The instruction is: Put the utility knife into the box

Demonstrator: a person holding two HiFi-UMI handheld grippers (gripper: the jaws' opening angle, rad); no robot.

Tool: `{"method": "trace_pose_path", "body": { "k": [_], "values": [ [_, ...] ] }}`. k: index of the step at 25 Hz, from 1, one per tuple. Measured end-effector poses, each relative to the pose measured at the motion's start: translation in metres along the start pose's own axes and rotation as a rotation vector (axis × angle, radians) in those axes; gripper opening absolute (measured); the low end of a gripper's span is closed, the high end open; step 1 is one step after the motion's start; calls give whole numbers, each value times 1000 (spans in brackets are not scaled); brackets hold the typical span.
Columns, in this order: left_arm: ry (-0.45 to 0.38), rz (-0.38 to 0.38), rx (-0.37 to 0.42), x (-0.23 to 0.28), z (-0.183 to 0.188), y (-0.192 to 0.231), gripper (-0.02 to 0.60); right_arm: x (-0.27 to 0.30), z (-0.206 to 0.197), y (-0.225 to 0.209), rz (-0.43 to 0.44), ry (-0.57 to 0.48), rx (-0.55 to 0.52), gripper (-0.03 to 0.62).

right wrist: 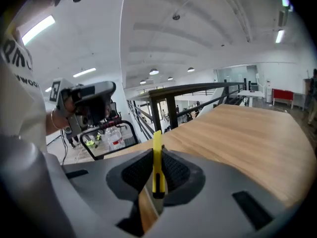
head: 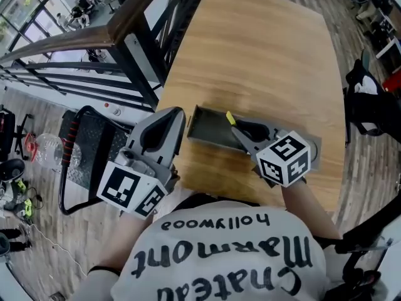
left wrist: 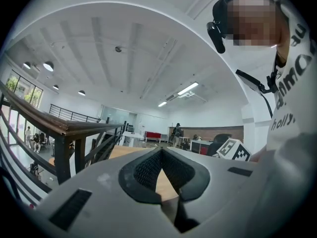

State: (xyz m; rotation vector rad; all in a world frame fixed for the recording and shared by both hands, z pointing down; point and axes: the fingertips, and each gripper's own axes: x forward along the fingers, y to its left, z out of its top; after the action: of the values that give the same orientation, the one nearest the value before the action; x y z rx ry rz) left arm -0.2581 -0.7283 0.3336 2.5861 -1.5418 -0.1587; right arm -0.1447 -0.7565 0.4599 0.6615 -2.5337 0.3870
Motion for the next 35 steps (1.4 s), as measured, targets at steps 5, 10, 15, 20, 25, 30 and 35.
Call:
{"method": "trace_pose_path", "body": {
  "k": [5,10,15,20,25,30,35],
  "values": [
    [2,28,-8,-4,-2,12,6,31,-29,4,17,148,-26,57],
    [7,44,-19,1,-9,20,6,51,-46,1,36,229,-24,57],
    [9,50,-29,1,-14,22,6,62,-60,-3,43,298,-11,57],
    [12,54,-38,-7,-12,14,6,60,-67,7,45,358,-28,57],
    [5,55,-38,-5,-12,15,6,64,-66,11,79,325,3,58],
    [-6,46,-37,-4,-19,29,6,58,-21,8,87,90,24,57],
    [-34,1,-22,9,2,15,6,-28,86,-4,143,-334,192,57]
  ]
}}
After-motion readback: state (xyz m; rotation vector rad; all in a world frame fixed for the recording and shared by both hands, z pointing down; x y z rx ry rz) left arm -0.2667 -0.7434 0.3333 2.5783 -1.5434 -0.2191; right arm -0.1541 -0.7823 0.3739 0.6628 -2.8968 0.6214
